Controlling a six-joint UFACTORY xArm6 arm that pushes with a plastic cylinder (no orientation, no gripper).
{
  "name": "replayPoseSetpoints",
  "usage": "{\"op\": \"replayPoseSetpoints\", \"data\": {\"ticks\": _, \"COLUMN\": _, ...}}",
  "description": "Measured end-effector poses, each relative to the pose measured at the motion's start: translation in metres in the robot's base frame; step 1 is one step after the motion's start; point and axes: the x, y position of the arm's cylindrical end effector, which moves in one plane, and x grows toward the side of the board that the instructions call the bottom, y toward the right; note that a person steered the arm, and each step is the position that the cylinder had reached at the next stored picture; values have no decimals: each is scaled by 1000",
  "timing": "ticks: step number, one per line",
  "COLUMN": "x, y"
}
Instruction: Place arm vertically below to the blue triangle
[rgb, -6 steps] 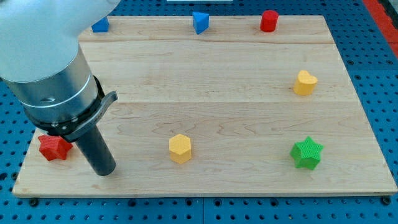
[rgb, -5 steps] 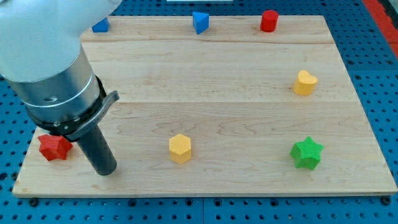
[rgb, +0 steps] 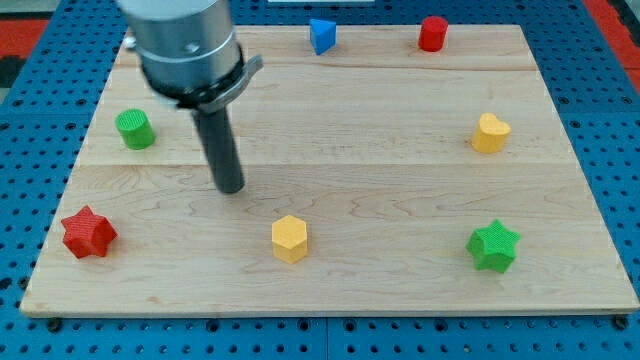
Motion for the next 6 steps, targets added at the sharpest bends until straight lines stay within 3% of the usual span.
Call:
{"op": "replayPoseSetpoints", "data": {"ticks": 2, "x": -26, "y": 14}}
{"op": "replayPoseSetpoints", "data": {"ticks": 3, "x": -69, "y": 22}}
{"op": "replayPoseSetpoints", "data": {"ticks": 6, "x": -179, "y": 148}}
